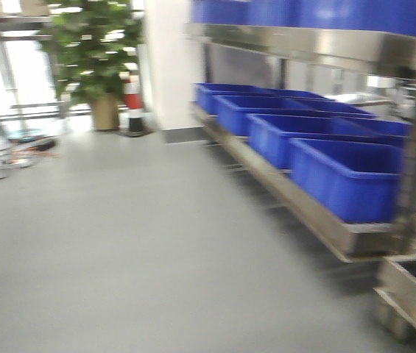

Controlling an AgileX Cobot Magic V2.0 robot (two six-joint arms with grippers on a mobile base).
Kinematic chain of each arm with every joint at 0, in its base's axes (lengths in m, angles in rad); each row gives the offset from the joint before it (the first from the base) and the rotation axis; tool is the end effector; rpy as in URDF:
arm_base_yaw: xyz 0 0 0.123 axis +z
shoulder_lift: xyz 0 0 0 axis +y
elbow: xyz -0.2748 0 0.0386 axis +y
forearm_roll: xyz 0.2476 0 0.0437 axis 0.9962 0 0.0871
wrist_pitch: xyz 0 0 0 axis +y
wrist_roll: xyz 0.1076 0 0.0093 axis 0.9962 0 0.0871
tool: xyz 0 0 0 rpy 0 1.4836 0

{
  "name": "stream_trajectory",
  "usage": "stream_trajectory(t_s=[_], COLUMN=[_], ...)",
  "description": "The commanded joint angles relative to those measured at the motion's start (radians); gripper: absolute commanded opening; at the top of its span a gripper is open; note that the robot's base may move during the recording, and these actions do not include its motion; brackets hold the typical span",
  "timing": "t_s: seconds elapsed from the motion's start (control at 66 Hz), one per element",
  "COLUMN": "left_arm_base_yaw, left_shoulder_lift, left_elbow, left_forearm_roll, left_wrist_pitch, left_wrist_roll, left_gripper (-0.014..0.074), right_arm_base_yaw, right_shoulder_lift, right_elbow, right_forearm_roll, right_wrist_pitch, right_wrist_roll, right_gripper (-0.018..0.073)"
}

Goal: Stack silver trays without gaps
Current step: 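Hold the tray in both grippers while the base turns away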

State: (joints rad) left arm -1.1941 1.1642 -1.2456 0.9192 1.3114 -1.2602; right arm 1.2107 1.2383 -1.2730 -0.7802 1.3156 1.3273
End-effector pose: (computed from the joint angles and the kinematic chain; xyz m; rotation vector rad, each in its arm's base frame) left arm 0.1537 -0.1627 0.3966 -0.0215 2.1359 -0.0729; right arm 0.1494 0.1881 0.3772 0.0695 2.2834 0.1326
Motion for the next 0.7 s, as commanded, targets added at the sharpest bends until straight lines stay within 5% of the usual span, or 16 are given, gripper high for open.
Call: stream_trajectory(t_s=[0.0, 0.682], left_arm_base_yaw=[-0.015, -0.015], left_shoulder_lift=[0.01, 0.01], left_elbow=[-0.003, -0.003], left_forearm_roll=[-0.013, -0.013], left_wrist_pitch=[-0.09, -0.09], left_wrist_roll=[0.0, 0.0], left_gripper=[-0.0016, -0.0016], right_arm_base_yaw=[0.017, 0.017], right_shoulder_lift=[0.006, 0.006], right_elbow=[-0.014, -0.014], right_forearm_roll=[0.001, 0.001], right_wrist_pitch=[-0.277, -0.277], right_wrist_roll=[-0.002, -0.002], right_gripper=[-0.0023, -0.0023])
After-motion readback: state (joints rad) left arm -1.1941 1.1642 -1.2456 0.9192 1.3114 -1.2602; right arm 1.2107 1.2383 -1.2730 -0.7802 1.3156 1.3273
